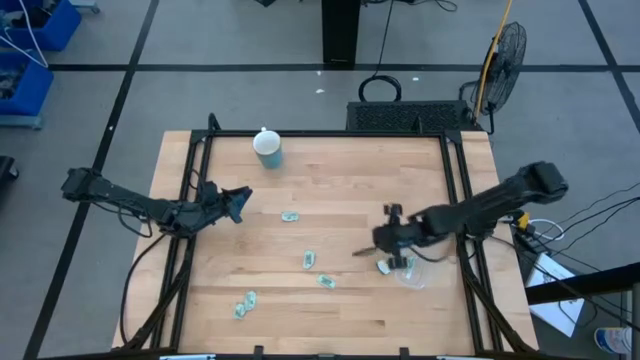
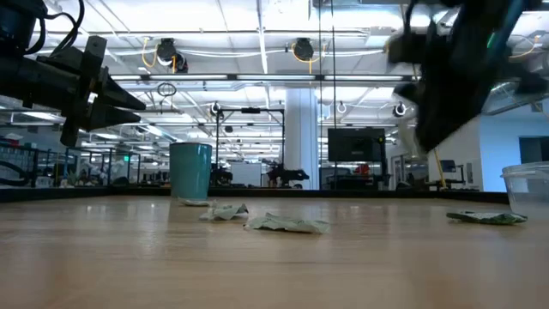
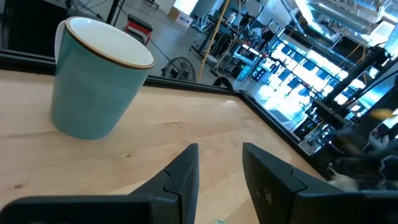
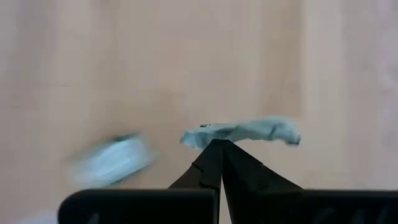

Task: Pick and place Stevia / Truvia into bins
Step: Put the stevia packet into the transparent container

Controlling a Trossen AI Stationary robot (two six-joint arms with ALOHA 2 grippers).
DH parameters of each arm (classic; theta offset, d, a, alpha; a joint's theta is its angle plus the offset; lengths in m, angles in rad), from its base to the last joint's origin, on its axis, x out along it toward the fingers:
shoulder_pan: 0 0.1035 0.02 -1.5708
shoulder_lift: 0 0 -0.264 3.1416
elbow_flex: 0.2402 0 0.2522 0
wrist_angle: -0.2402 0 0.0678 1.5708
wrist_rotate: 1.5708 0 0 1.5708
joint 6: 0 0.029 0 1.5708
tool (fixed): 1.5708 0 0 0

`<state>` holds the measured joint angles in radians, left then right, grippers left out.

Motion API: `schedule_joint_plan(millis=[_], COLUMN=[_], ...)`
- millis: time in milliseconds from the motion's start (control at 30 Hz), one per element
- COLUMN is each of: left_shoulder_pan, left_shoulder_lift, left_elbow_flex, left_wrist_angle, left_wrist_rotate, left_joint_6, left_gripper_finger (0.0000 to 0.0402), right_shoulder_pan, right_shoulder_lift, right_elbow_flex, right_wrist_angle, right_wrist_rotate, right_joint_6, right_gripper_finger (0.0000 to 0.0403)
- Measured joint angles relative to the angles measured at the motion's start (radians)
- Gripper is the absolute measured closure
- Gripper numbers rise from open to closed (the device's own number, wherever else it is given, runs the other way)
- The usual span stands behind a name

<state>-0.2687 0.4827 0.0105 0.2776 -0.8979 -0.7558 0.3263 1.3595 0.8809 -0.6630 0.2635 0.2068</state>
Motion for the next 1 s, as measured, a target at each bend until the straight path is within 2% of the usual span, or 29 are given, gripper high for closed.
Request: schedule_joint_plan(millis=[100,167,300,367,667,1000], left_shoulder_pan=[0.0,0.0,0.0,0.0,0.0,0.0], left_shoulder_lift=[0.006,0.015,0.026,0.031,0.031,0.031], left_elbow_flex=[0.0,0.0,0.0,0.0,0.0,0.0], left_wrist_angle=[-0.007,-0.01,-0.012,-0.013,-0.012,-0.012], left_wrist_rotate=[-0.004,-0.007,-0.004,-0.003,-0.008,-0.009], left_joint_6=[-0.002,-0.009,-0.013,-0.013,-0.012,-0.012], left_gripper_finger=[0.0275,0.0275,0.0275,0.0275,0.0275,0.0275], right_shoulder_pan=[0.114,0.179,0.267,0.286,0.256,0.201], right_shoulder_lift=[-0.054,-0.08,-0.091,-0.08,-0.051,-0.064], right_elbow_flex=[0.067,0.083,0.048,0.011,-0.081,-0.08], right_wrist_angle=[-0.179,-0.237,-0.317,-0.321,-0.271,-0.272], right_wrist_rotate=[-0.025,-0.066,-0.178,-0.215,-0.242,-0.268], right_joint_6=[0.161,0.267,0.491,0.547,0.549,0.415], right_gripper_finger=[0.0402,0.0402,0.0402,0.0402,0.0397,0.0327])
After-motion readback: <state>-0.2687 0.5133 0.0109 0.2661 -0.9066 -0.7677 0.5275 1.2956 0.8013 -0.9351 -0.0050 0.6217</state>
